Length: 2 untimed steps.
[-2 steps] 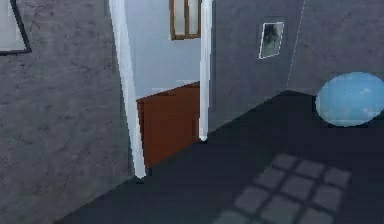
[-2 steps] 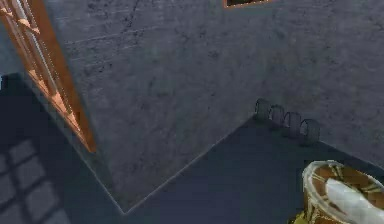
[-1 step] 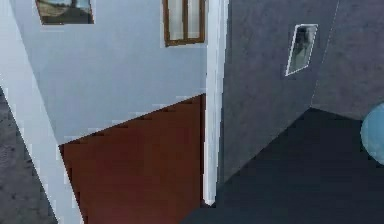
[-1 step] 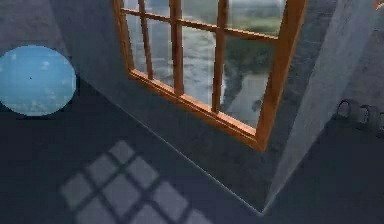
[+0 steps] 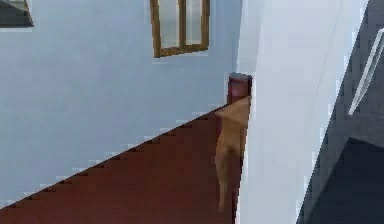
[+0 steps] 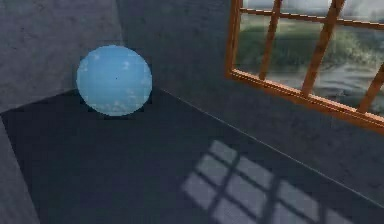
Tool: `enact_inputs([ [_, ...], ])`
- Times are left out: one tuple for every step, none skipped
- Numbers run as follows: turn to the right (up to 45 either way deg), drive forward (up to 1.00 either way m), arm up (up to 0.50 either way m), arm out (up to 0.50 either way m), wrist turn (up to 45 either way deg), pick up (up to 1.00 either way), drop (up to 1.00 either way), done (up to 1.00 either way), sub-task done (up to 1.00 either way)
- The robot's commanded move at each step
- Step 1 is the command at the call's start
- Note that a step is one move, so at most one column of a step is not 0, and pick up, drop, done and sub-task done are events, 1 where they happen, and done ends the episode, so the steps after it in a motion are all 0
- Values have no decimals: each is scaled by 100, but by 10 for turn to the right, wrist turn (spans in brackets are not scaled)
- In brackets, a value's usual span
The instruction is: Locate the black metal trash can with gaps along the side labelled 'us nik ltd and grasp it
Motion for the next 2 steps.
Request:
enact_inputs([
  [-450,0,0,0,0,0,0,0,0],
  [-60,0,0,0,0,0,0,0,0],
])
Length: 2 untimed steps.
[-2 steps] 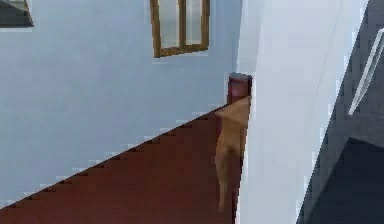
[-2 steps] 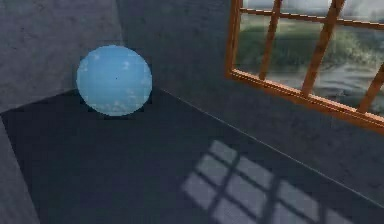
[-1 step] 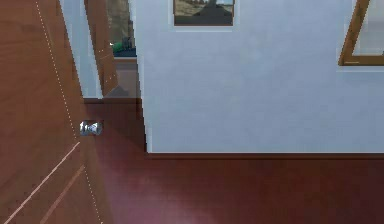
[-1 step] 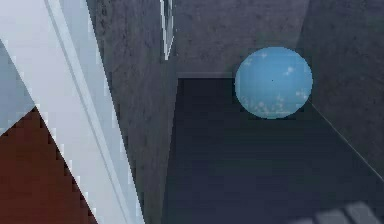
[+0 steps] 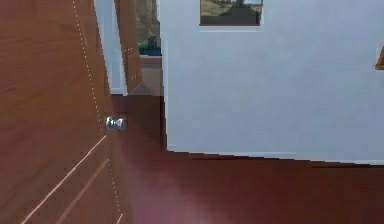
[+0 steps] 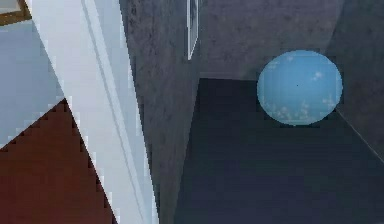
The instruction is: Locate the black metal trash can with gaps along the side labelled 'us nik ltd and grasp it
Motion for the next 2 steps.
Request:
enact_inputs([
  [0,80,0,0,0,0,0,0,0],
  [30,0,0,0,0,0,0,0,0],
])
